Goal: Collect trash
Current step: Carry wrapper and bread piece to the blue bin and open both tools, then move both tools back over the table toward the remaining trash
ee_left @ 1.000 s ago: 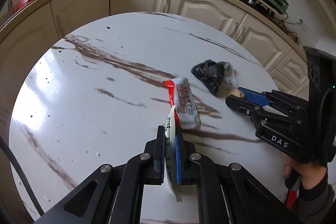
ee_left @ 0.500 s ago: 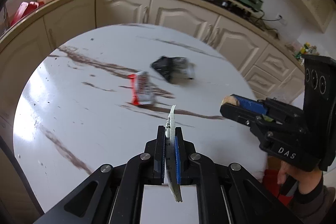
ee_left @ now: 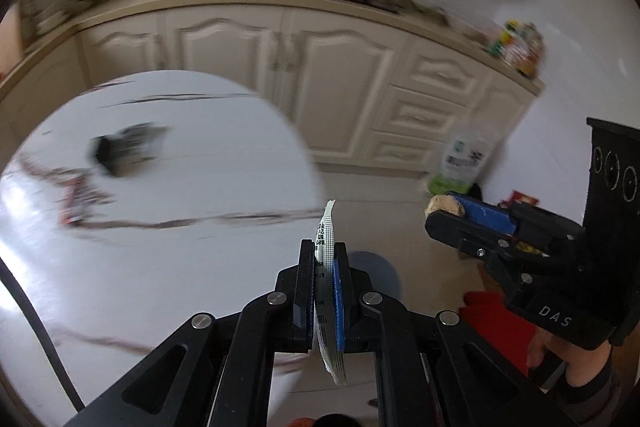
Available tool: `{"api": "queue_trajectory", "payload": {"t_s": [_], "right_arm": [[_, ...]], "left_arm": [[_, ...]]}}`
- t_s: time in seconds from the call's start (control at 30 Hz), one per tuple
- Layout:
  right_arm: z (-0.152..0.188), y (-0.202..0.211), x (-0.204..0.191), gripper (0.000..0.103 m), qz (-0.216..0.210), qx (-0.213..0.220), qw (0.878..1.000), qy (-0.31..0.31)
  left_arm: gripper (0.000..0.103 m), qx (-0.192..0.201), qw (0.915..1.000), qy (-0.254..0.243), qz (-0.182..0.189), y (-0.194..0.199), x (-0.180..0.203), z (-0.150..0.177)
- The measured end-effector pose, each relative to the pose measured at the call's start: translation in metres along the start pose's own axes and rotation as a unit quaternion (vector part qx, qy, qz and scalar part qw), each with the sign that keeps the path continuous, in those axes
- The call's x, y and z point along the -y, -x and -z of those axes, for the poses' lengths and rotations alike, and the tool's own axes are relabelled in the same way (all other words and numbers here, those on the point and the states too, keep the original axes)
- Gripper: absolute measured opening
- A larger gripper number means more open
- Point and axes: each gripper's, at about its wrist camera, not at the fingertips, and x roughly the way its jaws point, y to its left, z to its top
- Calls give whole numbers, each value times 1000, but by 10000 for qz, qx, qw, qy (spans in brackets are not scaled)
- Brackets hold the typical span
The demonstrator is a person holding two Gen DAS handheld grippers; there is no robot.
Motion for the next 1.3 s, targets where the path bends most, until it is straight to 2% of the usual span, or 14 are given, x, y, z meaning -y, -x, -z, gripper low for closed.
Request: {"api": "queue_trajectory", "payload": {"t_s": [0.1, 0.2, 0.37, 0.5, 0.6, 0.73, 0.77, 0.8, 0.87, 0.97, 1.03, 1.17, 1.3], "right_arm": [[17, 17, 44, 28, 324, 0, 9990, -294], [30, 23, 82, 29, 446, 16, 9973, -579], [48, 8, 141, 30, 556, -59, 9932, -1026], [69, 0, 176, 36, 639, -133, 9882, -1388], [86, 3, 194, 49, 687, -147, 9856, -1538], [100, 15, 212, 54, 835, -110, 9825, -1660], [103, 18, 215, 60, 870, -91, 9815, -1702], [104, 21, 218, 69, 917, -73, 9804, -1742], [106, 28, 221, 78, 945, -10, 9787, -1822], [105, 38, 223, 90, 928, 123, 9754, -1996], [101, 44, 221, 93, 891, 198, 9747, -2040], [85, 59, 201, 101, 848, 417, 9754, -1990], [61, 73, 163, 103, 677, 635, 9799, -1765]], "left_arm": [[4, -181, 9995, -202, 134, -32, 40, -12], [4, -393, 9983, -359, 252, -70, 77, -26], [4, -714, 9956, -543, 253, -126, 114, -45], [4, -921, 9936, -623, 172, -172, 130, -55], [4, -1019, 9923, -690, 104, -203, 145, -60], [7, -1091, 9911, -759, 40, -247, 159, -73], [12, -1078, 9908, -815, 18, -253, 163, -75], [26, -1084, 9905, -847, -6, -264, 164, -77], [48, -1103, 9895, -927, -97, -273, 172, -78], [49, -882, 9903, -1051, -237, -261, 177, -75], [51, -775, 9912, -1039, -285, -243, 177, -70], [57, -350, 9922, -1120, -413, -189, 172, -56], [59, 170, 9920, -1086, -613, -121, 154, -36]]}}
